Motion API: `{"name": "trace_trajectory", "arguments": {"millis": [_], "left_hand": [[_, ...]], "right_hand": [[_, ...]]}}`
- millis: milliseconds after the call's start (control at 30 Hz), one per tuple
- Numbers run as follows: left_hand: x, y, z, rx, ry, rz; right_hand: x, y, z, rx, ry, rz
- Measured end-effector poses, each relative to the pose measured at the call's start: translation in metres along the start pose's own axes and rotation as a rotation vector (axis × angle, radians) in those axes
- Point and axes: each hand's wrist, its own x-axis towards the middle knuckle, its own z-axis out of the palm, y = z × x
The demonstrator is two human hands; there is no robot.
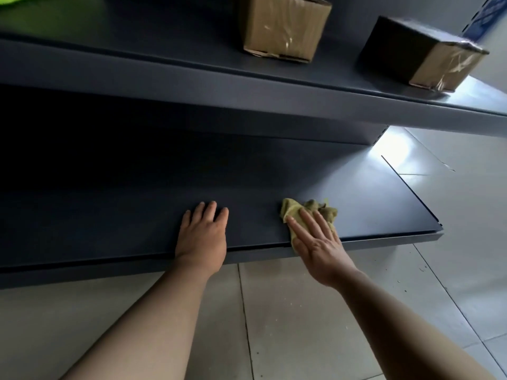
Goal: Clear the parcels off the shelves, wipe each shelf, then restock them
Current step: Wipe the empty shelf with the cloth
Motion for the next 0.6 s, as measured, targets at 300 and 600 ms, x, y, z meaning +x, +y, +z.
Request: {"name": "trace_trajectory", "arguments": {"millis": [300,600], "left_hand": [[0.007,0.024,0.01,0.015,0.114,-0.106],[0.028,0.035,0.002,0.147,0.0,-0.025]], "right_hand": [[0.013,0.007,-0.003,0.055,0.117,0.016],[0.097,-0.006,-0.009,0.106,0.02,-0.246]]}}
